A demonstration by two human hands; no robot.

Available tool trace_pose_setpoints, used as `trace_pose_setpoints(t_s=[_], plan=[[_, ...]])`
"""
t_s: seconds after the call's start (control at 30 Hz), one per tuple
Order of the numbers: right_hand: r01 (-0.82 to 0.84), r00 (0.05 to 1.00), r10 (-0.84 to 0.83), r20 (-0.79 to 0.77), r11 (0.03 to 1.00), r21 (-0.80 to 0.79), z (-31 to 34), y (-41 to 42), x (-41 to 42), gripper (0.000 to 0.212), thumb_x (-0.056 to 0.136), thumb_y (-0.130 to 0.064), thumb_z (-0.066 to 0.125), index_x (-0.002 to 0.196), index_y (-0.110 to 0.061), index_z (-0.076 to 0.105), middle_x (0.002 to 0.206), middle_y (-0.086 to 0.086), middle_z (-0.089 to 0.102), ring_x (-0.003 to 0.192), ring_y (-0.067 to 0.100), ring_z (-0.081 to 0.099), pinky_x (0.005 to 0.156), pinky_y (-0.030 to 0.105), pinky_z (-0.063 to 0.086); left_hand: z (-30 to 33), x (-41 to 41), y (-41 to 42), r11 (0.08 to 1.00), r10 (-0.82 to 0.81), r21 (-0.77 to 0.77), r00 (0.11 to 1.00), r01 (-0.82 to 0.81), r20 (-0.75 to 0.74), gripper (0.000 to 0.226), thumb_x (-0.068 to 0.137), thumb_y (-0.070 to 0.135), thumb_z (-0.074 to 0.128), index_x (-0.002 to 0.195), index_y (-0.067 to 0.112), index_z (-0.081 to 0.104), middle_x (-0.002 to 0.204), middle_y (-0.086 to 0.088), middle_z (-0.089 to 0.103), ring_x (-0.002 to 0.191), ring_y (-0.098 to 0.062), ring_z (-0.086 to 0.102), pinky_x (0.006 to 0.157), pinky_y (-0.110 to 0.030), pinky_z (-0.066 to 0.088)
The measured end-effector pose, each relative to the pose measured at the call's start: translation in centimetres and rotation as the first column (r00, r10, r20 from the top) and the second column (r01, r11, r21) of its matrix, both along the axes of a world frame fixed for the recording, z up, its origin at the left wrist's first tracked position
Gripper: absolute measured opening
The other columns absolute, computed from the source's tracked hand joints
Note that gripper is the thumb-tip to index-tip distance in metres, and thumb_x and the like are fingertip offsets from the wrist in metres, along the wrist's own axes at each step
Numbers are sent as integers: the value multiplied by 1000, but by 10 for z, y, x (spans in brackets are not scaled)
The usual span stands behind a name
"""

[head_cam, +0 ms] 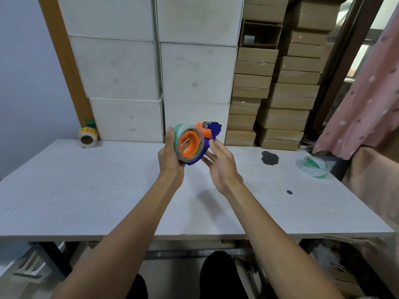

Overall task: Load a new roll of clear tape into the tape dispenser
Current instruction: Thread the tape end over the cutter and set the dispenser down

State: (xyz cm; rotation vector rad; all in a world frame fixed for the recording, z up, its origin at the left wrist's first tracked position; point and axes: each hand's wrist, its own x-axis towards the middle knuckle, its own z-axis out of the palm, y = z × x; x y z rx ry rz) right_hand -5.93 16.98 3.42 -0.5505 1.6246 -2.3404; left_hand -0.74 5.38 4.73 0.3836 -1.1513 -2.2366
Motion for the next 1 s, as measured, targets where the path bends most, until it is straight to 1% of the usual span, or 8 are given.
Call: trace_pose_setpoints(t_s=[0.1, 0.2, 0.4, 0.5, 0.57, 0.73, 0.9, 1.0], plan=[[28, 995, -23, -96, 998, 50, -2, -1, 2, 41, 102, -36, 60, 141, -21, 60, 134, 2, 70, 129, 23, 63, 113, 49, 47, 3, -1, 1, 1000, -16, 16, 1000, 17, -4, 49, 90, 61, 58, 101, 16, 74, 109, -11, 75, 103, -27, 72, 96, -49, 57], [6, 984, 4, -180, 999, 53, -2, -2, 6, 51, 100, -30, 66, 149, -23, 51, 141, -3, 65, 134, 17, 59, 114, 44, 47, 5, -2, 3, 999, -47, 11, 999, 47, 3, 63, 89, 65, 56, 118, 11, 71, 121, -16, 73, 112, -31, 71, 95, -50, 58], [73, 941, -4, -339, 979, 188, -8, -2, 7, 93, 81, -23, 86, 157, -32, 33, 145, -15, 57, 136, 13, 54, 113, 39, 48, 2, -4, 5, 995, -95, -23, 995, 96, 42, 65, 95, 67, 39, 135, 21, 60, 124, -11, 73, 113, -28, 71, 83, -38, 62], [64, 923, 36, -382, 967, 245, -11, 1, 3, 110, 71, -17, 92, 158, -27, 26, 137, -23, 56, 127, -4, 56, 107, 20, 47, 0, -2, 6, 987, -154, -31, 986, 156, 57, 65, 98, 64, 36, 137, 18, 58, 125, -12, 73, 112, -26, 72, 76, -32, 61], [79, 914, 23, -404, 969, 234, -12, 1, 1, 113, 68, -11, 94, 157, -21, 26, 138, -14, 56, 122, -10, 57, 100, 13, 49, 0, -1, 6, 973, -221, -51, 973, 224, 64, 62, 101, 60, 30, 132, 17, 63, 120, -8, 75, 109, -21, 73, 75, -29, 60], [182, 898, -66, -434, 956, 230, -13, -4, -1, 121, 51, -49, 100, 151, -36, 33, 147, 3, 49, 137, 19, 52, 111, 47, 50, -5, 0, 6, 937, -344, -42, 936, 348, 78, 59, 106, 52, 21, 123, 19, 66, 111, -4, 77, 106, -17, 72, 84, -29, 59], [199, 880, -51, -472, 942, 269, -5, -3, -9, 108, 47, -64, 94, 139, -53, 38, 146, 0, 50, 137, 20, 51, 110, 47, 51, -1, 1, 0, 926, -366, -64, 927, 372, 79, 56, 107, 47, 23, 130, 15, 62, 121, -9, 72, 111, -21, 69, 89, -32, 58], [165, 878, 6, -479, 935, 315, 3, 0, -20, 102, 52, -57, 97, 139, -46, 45, 142, 1, 54, 135, 22, 53, 108, 48, 52, 5, 3, -5, 931, -339, -107, 936, 348, 97, 40, 106, 38, 34, 116, 21, 68, 108, -4, 76, 103, -20, 71, 81, -33, 59]])
